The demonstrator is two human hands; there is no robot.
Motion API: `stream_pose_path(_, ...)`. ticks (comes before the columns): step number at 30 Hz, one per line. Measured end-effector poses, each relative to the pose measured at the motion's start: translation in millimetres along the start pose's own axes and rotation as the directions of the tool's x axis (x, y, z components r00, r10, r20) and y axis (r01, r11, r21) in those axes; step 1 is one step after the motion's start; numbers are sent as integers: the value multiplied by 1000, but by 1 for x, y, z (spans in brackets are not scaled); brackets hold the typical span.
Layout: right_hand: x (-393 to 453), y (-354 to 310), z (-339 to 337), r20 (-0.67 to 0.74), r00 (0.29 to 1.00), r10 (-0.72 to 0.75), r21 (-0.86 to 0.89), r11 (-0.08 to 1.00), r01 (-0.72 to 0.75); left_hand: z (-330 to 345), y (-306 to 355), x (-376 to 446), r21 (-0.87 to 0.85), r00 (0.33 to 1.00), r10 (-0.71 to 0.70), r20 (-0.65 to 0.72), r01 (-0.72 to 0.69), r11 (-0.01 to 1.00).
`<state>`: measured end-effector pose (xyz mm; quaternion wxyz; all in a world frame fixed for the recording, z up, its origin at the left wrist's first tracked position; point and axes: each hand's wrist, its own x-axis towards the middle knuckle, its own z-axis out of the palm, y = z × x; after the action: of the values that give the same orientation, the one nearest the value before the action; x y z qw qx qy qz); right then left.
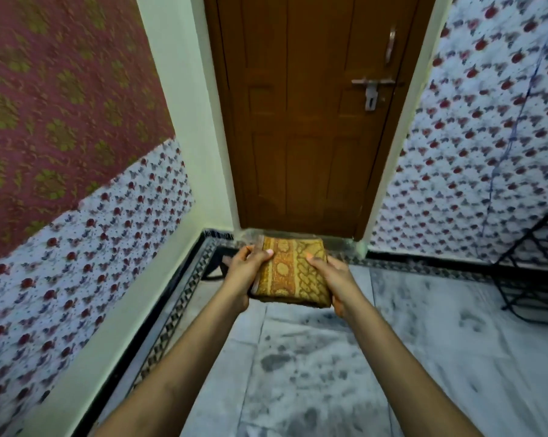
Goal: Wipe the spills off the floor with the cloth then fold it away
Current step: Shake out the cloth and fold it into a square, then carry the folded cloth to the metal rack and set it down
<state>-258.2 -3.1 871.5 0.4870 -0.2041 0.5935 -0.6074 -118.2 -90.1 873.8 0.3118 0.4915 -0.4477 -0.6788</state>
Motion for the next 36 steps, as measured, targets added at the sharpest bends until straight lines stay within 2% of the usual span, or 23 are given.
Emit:
stream_pose_path(8,-15,56,-28,-222,969,109,18,994,-107,18,-58,0,99,996,-81,28,78,992)
stream_pose_path(17,-20,62,-113,-311,943,119,103,990,-91,104,-85,-6,173,992,-118,54,107,979)
stream_pose_path(25,-24,32,-275,-356,927,116,98,991,-87,267,-117,-34,158,990,-131,61,120,980)
stream_pose_path(30,-32,2,-383,-419,902,102,64,994,-83,374,-137,-49,163,981,-147,128,125,979)
stream_pose_path(35,-34,-18,-456,-457,883,106,118,991,-58,452,-146,-48,191,966,-146,212,106,976)
stream_pose_path(36,-30,-24,-487,-486,867,107,137,990,-46,487,-150,-44,212,957,-153,245,101,972)
